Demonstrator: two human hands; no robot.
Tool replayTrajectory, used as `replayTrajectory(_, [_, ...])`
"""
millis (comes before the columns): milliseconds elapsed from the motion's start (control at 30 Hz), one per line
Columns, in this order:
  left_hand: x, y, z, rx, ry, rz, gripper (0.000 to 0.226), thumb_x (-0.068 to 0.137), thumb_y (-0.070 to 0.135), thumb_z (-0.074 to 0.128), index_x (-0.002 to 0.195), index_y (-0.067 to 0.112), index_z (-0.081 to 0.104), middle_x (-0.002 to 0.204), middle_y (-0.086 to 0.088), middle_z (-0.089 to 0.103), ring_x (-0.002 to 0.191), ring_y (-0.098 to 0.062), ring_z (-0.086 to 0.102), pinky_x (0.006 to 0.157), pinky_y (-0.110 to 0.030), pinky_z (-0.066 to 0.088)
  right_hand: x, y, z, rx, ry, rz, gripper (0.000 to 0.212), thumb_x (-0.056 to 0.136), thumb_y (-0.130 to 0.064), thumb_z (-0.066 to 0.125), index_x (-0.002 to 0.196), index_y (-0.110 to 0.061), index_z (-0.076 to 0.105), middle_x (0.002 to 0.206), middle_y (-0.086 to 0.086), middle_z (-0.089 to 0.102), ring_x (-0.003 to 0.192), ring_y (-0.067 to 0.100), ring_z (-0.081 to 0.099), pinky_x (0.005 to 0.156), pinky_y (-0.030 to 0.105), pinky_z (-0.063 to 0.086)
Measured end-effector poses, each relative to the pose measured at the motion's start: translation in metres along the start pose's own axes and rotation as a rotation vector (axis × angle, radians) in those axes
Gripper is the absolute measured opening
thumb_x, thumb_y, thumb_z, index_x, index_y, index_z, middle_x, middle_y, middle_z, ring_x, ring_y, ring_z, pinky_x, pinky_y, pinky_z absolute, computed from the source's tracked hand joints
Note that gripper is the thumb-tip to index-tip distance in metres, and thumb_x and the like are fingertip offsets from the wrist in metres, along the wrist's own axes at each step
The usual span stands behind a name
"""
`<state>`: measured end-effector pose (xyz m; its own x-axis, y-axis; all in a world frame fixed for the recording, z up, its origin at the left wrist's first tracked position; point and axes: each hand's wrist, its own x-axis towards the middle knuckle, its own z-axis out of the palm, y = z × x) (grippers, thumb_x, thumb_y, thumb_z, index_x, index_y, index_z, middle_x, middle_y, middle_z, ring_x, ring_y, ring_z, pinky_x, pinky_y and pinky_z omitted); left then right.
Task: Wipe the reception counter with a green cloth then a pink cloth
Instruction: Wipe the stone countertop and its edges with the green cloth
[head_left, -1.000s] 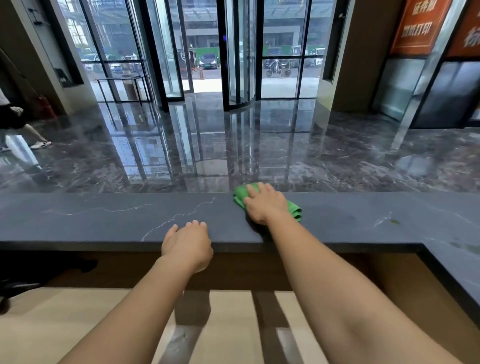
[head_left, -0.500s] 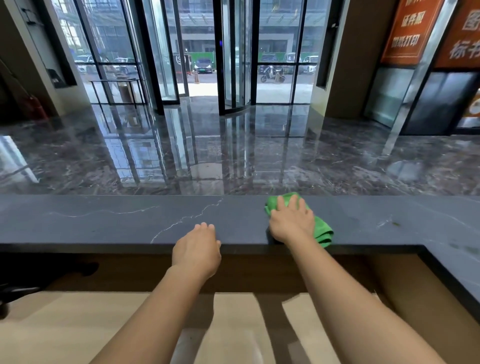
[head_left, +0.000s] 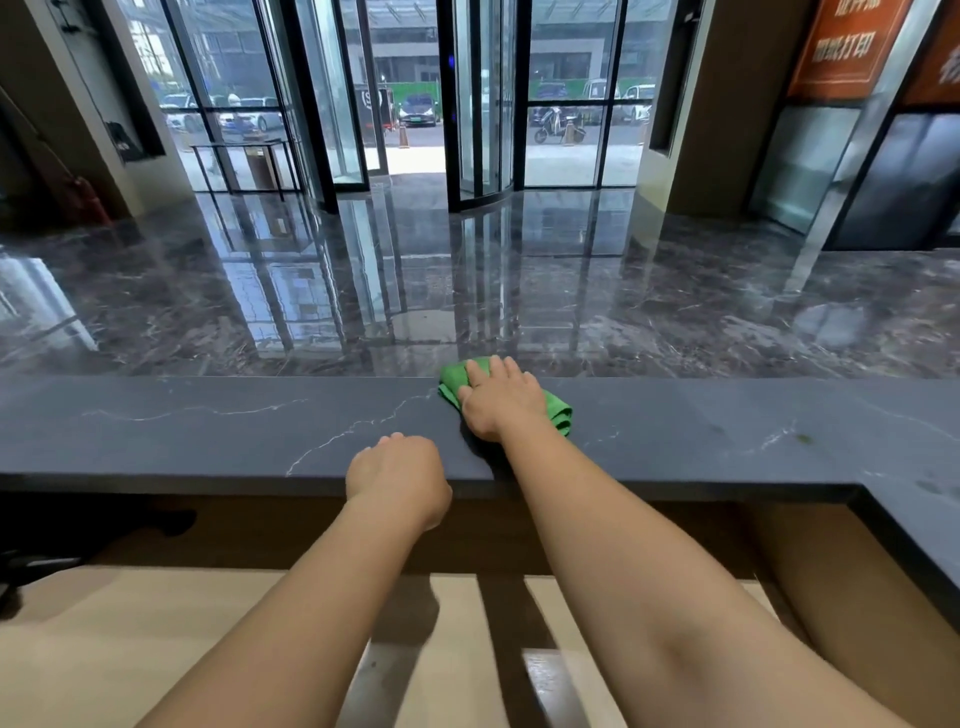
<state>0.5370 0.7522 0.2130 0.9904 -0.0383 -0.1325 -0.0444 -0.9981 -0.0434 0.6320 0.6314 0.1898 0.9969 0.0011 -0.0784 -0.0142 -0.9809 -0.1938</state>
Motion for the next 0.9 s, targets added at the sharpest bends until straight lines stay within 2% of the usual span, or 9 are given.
replayTrajectory(167, [-0.002, 0.016, 0.002, 0.063, 0.048, -0.002, 0.041, 0.093, 0.027, 0.052, 0.13, 0.011, 0.049, 0.133, -0.01, 0.047, 0.127, -0.025, 0.042, 0.11, -0.037, 0.029, -0.02, 0.092, -0.017, 0.002, 0.073, 0.221, 0.056, 0.104, -0.034, 0.02, 0.157, -0.021, 0.01, 0.164, 0.011, 0.003, 0.151, 0.026, 0.001, 0.12, 0.044, 0.007])
replayTrajectory(267, [-0.003, 0.037, 0.0, 0.034, 0.11, 0.074, 0.049, 0.092, 0.027, 0.052, 0.137, 0.011, 0.043, 0.142, -0.009, 0.039, 0.137, -0.025, 0.03, 0.117, -0.04, 0.019, -0.039, 0.152, -0.028, -0.022, 0.091, 0.333, 0.056, 0.103, -0.034, 0.02, 0.157, -0.02, 0.01, 0.164, 0.011, 0.003, 0.15, 0.027, 0.002, 0.12, 0.044, 0.009])
replayTrajectory(333, [-0.004, 0.055, -0.003, -0.006, 0.116, 0.162, 0.046, 0.094, 0.026, 0.049, 0.137, 0.012, 0.042, 0.143, -0.009, 0.039, 0.138, -0.024, 0.029, 0.118, -0.042, 0.017, -0.053, 0.182, -0.034, -0.028, 0.097, 0.408, 0.057, 0.104, -0.034, 0.019, 0.157, -0.019, 0.008, 0.164, 0.012, 0.002, 0.15, 0.027, 0.002, 0.12, 0.045, 0.009])
replayTrajectory(433, [-0.006, 0.078, -0.003, -0.019, 0.116, 0.295, 0.041, 0.096, 0.025, 0.043, 0.136, 0.013, 0.042, 0.141, -0.007, 0.041, 0.137, -0.023, 0.031, 0.119, -0.042, 0.014, -0.073, 0.204, -0.036, -0.022, 0.127, 0.516, 0.057, 0.103, -0.033, 0.018, 0.157, -0.018, 0.007, 0.164, 0.013, 0.001, 0.15, 0.028, 0.002, 0.12, 0.044, 0.011])
replayTrajectory(533, [-0.008, 0.094, 0.0, -0.038, 0.107, 0.389, 0.036, 0.097, 0.023, 0.043, 0.132, 0.015, 0.045, 0.135, -0.005, 0.046, 0.133, -0.022, 0.036, 0.119, -0.042, 0.016, -0.09, 0.192, -0.029, -0.024, 0.152, 0.596, 0.057, 0.104, -0.034, 0.018, 0.157, -0.016, 0.006, 0.163, 0.014, -0.001, 0.15, 0.028, 0.001, 0.12, 0.043, 0.009])
replayTrajectory(600, [-0.007, 0.104, 0.0, -0.056, 0.112, 0.442, 0.033, 0.097, 0.022, 0.043, 0.13, 0.015, 0.046, 0.133, -0.004, 0.048, 0.131, -0.022, 0.039, 0.117, -0.04, 0.019, -0.097, 0.171, -0.022, -0.029, 0.15, 0.576, 0.057, 0.104, -0.035, 0.019, 0.157, -0.018, 0.005, 0.163, 0.014, -0.004, 0.15, 0.028, -0.002, 0.121, 0.043, 0.005])
replayTrajectory(733, [-0.003, 0.121, -0.004, -0.056, 0.116, 0.527, 0.034, 0.098, 0.023, 0.04, 0.131, 0.016, 0.045, 0.137, -0.006, 0.047, 0.129, -0.023, 0.042, 0.11, -0.036, 0.029, -0.087, 0.135, -0.014, -0.051, 0.116, 0.318, 0.056, 0.105, -0.037, 0.021, 0.157, -0.021, 0.008, 0.163, 0.013, -0.002, 0.15, 0.028, -0.003, 0.12, 0.044, 0.004])
replayTrajectory(900, [0.006, 0.132, -0.004, -0.015, 0.092, 0.533, 0.035, 0.101, 0.029, 0.034, 0.131, 0.016, 0.046, 0.139, -0.007, 0.046, 0.125, -0.025, 0.046, 0.108, -0.036, 0.03, -0.058, 0.151, -0.025, -0.04, 0.024, 0.166, 0.055, 0.105, -0.036, 0.021, 0.157, -0.023, 0.008, 0.164, 0.01, -0.003, 0.151, 0.025, -0.004, 0.12, 0.043, 0.004])
